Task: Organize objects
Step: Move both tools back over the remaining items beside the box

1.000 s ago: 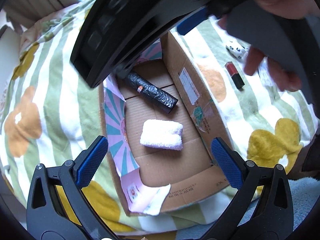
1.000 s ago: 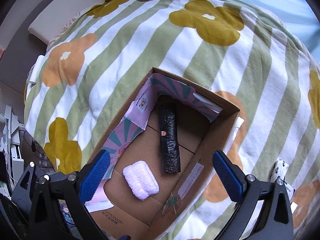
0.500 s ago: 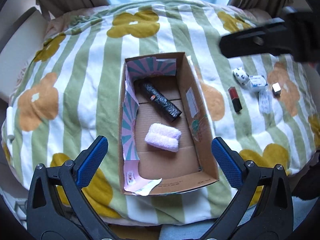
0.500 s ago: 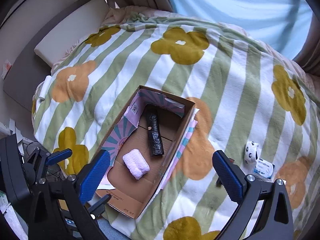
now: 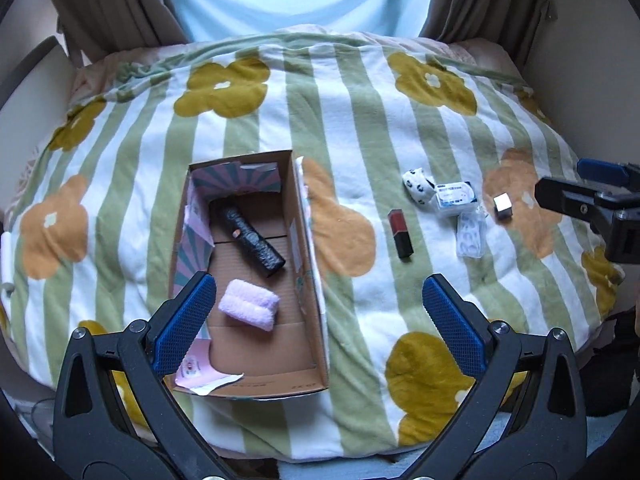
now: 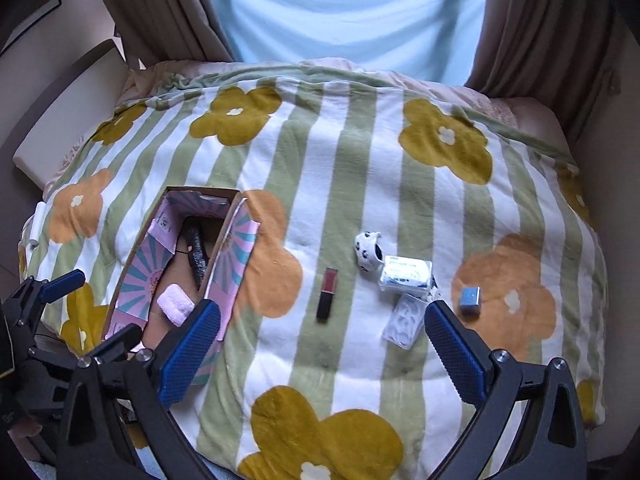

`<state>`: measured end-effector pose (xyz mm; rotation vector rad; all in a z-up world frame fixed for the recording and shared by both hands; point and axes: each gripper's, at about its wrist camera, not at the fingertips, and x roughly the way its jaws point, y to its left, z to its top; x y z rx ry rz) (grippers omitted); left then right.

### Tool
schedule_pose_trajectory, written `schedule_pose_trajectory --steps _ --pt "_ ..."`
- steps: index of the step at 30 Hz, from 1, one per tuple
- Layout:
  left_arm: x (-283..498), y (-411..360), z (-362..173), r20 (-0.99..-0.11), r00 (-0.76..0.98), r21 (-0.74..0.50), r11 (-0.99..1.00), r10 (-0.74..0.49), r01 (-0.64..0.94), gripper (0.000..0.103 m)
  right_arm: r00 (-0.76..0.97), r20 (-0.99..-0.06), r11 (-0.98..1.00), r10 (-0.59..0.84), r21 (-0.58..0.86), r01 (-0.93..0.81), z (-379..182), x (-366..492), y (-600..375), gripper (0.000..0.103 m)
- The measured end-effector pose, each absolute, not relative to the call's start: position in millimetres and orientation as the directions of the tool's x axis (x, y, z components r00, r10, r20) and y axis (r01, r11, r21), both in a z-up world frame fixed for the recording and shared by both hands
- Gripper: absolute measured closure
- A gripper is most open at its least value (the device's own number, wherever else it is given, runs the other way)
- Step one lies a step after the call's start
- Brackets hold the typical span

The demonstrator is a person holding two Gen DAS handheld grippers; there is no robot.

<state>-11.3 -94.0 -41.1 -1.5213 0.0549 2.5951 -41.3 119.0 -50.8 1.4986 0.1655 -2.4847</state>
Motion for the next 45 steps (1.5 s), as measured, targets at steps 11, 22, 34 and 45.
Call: schedule_pose_trajectory --steps 11,22,34,45 --pt "-17.6 -41.5 -42.6 -0.882 -0.454 -0.059 -0.986 0.125 -0.157 0.0 -0.473 -0.868 -0.97 -0.152 0.041 0.238 -54.8 -35.0 179.8 0.001" --pt "-49.4 -7.3 -51.6 -0.892 -0.426 -0.089 -0.984 0.148 -0.156 0.0 -0.474 -0.868 -0.971 -0.146 0.034 0.237 -72.3 -53.9 207.6 0.001" --pt "-148.4 31.2 -99.9 -0.921 -0.303 -0.19 -0.962 0.243 -0.195 0.0 -0.533 -0.845 -0.985 -0.041 -0.056 0.164 -121.0 -88.0 205.5 0.001" --pt "-252.2 75.8 -211.3 -0.952 -0.061 -0.274 -0.922 0.301 -0.273 0.001 -0.554 -0.825 -0.978 0.114 -0.19 0.081 -213.9 -125.8 182.3 0.001"
